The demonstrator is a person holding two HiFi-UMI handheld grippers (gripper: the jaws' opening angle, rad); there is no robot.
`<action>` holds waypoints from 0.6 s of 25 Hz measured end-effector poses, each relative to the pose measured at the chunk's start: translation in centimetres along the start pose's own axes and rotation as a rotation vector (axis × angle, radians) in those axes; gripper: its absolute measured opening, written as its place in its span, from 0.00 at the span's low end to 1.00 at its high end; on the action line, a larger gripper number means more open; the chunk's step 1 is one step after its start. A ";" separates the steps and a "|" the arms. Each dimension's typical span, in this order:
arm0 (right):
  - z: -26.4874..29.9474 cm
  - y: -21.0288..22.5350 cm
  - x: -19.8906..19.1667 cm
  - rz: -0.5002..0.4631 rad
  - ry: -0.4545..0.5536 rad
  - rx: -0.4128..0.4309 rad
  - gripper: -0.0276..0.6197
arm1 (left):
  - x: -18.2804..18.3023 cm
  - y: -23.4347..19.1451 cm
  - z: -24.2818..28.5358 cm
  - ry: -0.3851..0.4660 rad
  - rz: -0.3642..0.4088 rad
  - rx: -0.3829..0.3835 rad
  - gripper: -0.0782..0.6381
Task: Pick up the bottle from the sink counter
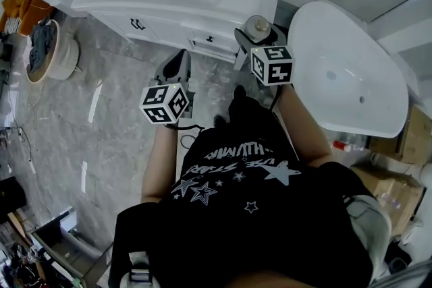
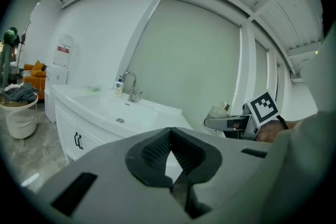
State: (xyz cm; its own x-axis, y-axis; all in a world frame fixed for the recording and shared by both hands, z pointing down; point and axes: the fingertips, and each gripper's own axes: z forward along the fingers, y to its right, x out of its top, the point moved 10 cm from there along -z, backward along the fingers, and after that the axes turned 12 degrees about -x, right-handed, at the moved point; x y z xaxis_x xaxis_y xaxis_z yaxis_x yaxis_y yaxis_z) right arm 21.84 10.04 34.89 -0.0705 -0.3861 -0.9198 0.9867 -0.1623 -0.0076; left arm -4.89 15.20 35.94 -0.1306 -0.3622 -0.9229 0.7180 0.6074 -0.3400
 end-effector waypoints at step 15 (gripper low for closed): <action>-4.0 2.0 -0.8 -0.050 0.025 0.086 0.54 | -1.2 4.8 -0.1 0.012 0.006 0.045 0.12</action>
State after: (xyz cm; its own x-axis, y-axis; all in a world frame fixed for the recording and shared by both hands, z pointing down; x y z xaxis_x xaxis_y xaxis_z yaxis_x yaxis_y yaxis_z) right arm 24.48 13.61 34.00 -0.1148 -0.3533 -0.9284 0.9657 -0.2590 -0.0209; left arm -1.37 18.61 35.37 -0.1342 -0.3501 -0.9270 0.7491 0.5766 -0.3262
